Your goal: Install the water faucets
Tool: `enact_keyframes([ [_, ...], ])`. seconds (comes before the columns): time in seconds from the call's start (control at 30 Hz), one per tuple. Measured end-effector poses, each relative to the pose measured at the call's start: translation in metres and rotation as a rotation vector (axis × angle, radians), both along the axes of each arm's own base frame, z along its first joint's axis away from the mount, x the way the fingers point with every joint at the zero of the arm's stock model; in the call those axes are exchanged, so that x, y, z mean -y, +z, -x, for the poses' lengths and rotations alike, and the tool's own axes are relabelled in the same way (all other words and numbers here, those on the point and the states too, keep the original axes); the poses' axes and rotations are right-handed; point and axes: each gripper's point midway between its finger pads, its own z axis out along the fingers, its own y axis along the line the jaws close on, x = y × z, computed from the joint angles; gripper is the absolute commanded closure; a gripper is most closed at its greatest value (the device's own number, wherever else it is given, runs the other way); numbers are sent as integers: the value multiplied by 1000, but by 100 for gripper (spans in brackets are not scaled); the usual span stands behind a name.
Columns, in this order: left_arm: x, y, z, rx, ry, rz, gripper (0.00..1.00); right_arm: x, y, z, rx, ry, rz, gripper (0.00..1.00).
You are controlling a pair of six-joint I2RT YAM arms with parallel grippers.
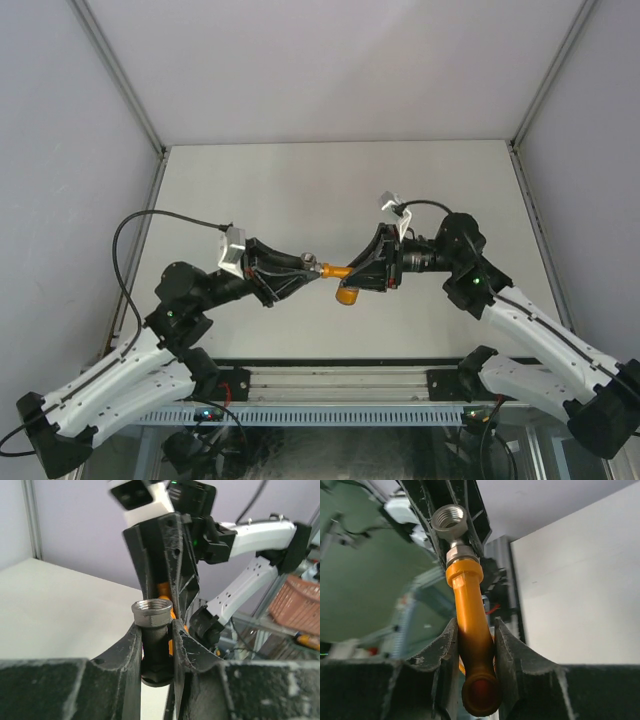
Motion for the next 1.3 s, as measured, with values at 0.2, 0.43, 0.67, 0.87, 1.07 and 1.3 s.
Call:
enact_keyframes([
  [0.2,2,15,12,245,-59,-102,100,0,17,13,-344,161,-29,100],
  [0.43,-5,13,20,442,-71,-198,100,-6,24,19,-640,330,-3,100],
  [0.67,-11,14,18,452,-34,-199,100,-10,23,16,-714,305,-19,70],
  [0.87,-17,2,15,366,10,-181,100,-9,26,-13,-732,81,-89,48],
  [1.07,-20,-7,10,266,48,-156,100,5,32,-38,-589,-176,-159,43],
  [1.3,-21,-5,7,165,65,-125,100,50,55,-58,-188,-504,-231,36],
])
